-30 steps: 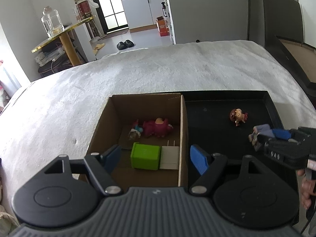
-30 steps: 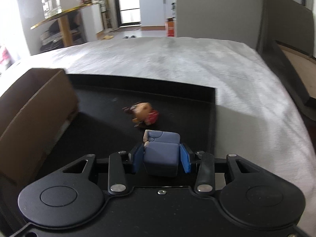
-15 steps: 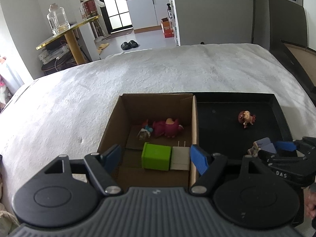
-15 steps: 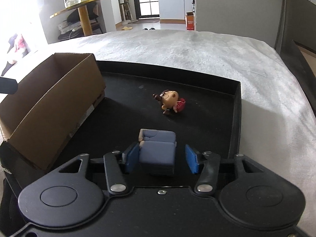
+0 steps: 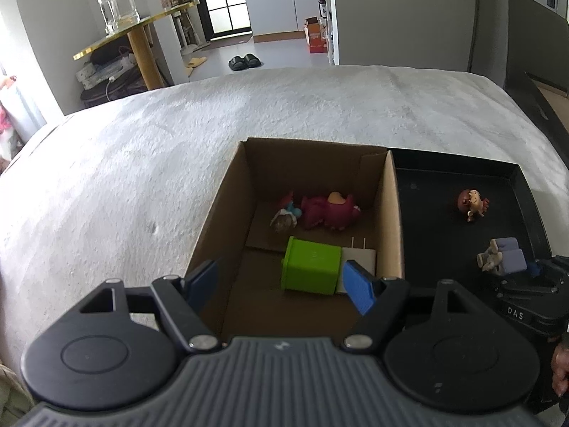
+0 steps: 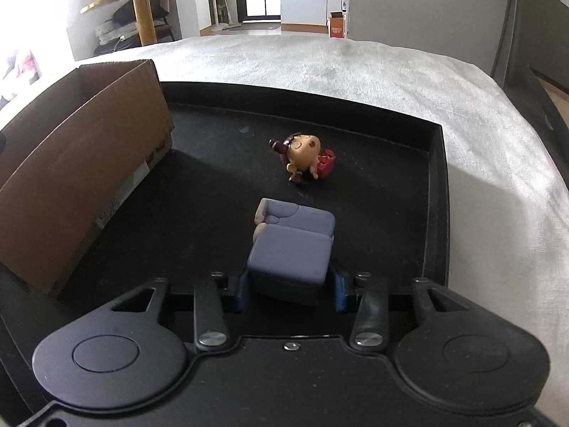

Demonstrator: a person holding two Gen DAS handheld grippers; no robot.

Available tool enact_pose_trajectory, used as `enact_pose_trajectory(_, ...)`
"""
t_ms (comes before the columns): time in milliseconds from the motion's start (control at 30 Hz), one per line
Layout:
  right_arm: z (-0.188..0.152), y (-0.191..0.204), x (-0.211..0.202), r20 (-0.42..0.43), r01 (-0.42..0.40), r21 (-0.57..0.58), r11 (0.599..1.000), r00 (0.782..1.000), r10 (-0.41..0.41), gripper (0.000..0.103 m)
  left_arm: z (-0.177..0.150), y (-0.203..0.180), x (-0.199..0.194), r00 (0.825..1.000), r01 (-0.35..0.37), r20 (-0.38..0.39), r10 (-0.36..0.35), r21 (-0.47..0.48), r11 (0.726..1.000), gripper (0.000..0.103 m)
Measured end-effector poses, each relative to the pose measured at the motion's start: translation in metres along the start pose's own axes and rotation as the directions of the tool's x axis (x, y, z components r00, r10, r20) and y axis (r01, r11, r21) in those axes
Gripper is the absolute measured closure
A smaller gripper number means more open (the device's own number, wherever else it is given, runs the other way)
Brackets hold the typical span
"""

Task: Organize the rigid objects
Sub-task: 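Carry the lavender block with the right gripper and release it into the box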

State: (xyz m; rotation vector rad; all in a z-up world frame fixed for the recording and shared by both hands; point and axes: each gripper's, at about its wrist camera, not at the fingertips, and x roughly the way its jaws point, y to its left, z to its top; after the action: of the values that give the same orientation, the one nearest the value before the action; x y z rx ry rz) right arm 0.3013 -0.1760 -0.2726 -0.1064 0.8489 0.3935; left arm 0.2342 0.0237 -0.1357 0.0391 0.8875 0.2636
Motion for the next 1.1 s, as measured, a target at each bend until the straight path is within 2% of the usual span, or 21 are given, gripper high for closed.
enact_pose_trajectory(433, 0.016, 0.016, -0.015, -0.002, 0.040, 0.020, 0.999, 0.999, -0.040, 0.062, -0.002, 0.028, -0.009, 0.999, 0.033, 0.026, -0.031, -0.065, 0.997, 0.027)
enact_pose_trajectory(1100, 0.068, 0.074, -0.058, 0.083, 0.090, -0.044, 0.995, 0.993, -0.086, 0.062, -0.016, 0.082, -0.007, 0.994, 0.103, 0.047, -0.096, -0.183, 0.978, 0.027)
